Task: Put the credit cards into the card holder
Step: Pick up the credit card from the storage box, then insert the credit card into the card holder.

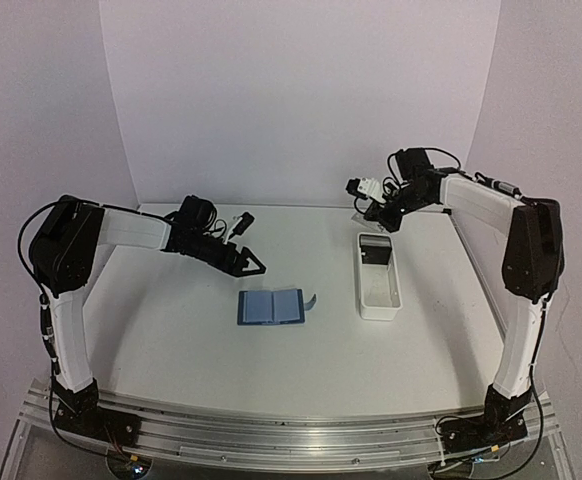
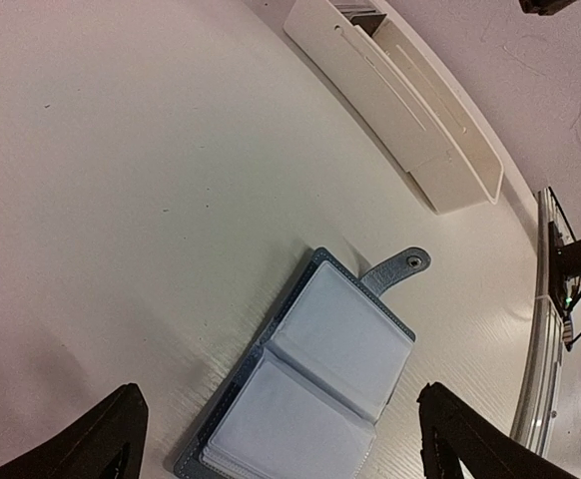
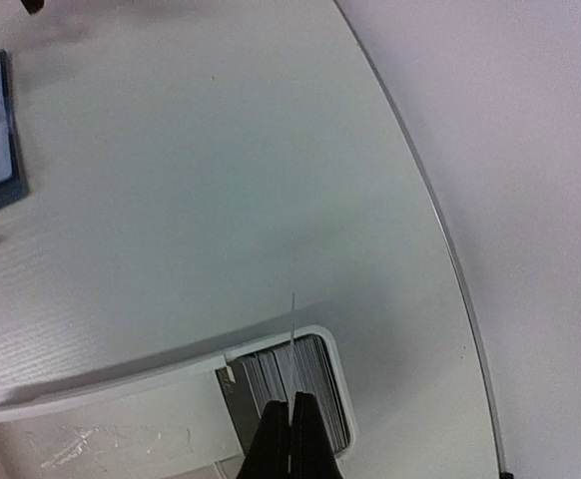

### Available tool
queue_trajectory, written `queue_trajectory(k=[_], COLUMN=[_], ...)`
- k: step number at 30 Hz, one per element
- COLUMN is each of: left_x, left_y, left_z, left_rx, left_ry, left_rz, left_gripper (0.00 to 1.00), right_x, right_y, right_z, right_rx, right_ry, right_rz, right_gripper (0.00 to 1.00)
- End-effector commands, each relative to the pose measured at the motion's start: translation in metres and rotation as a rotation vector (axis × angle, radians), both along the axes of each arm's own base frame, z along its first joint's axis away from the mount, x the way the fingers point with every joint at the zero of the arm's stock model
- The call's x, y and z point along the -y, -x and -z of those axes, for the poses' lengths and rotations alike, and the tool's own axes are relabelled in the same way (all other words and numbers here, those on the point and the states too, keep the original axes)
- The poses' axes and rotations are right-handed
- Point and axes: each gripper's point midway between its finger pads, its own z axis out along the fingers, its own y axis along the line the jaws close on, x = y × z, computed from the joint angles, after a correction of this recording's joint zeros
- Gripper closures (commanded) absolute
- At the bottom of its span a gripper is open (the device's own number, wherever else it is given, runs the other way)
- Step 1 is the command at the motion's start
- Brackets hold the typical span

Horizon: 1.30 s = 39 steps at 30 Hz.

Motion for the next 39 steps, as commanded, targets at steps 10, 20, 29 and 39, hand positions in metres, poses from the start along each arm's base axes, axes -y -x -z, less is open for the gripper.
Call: queue_trajectory(k=[10,20,29,39], left_x=[-0.007,-0.056,-0.073,-0.048], left_y=[0.01,0.03,0.067,0.084], left_z=[-0.045,0.015,0.074,0.085], left_rx=[0.168,-0.271,-0.534,-0.591], left_ry=[0.042,-0.126,-0.217,-0.16], left_rz=[0.051,-0.341,-0.426,-0.382], left_gripper=[0.09,0.11,0.22,0.32], right_x=[-0.13,-0.185,-0.199,-0.19], right_y=[0.043,0.081,0.119,0.131], right_z=[-0.108,-0.05,0.02,0.049], right_rx=[-0.545,-0.9,-1.006,-0.921], right_ry=[-0.794,-1.117,-1.064,-1.113], right_rz=[0.119,0.54,0.802,0.752], right_gripper=[1.0,1.0,1.0,1.0])
